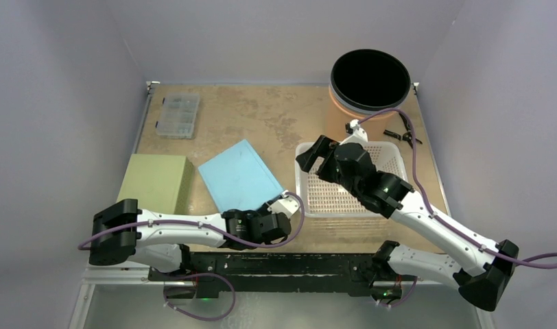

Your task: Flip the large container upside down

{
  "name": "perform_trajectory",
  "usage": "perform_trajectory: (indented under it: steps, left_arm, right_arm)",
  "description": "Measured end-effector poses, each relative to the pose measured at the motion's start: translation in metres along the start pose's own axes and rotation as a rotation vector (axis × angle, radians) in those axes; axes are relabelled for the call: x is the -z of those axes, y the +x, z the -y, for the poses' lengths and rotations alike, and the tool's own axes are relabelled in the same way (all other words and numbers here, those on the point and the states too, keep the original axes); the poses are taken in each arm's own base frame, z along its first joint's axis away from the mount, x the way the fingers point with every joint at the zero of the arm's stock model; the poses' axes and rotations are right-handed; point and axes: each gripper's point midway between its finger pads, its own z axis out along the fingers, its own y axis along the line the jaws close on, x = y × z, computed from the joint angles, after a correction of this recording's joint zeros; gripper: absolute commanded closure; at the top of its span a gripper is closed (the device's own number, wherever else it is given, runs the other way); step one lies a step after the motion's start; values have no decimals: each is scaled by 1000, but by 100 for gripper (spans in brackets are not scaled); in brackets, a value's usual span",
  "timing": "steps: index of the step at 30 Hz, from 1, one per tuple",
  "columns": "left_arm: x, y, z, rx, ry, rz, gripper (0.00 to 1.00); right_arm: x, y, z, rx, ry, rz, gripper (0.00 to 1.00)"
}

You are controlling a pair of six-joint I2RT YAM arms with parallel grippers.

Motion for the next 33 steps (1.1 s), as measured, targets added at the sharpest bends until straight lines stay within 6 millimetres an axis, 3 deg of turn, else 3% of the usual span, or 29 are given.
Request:
perform_trajectory:
  steps: [19,33]
  left_arm:
    - [12,9,21,-23,30,-35,44]
    - [32,6,35,-72,-86,19,40]
  right_arm:
    - [-17,14,1,30,5,-63,9]
    - [-27,29,-3,67,-22,-136,8]
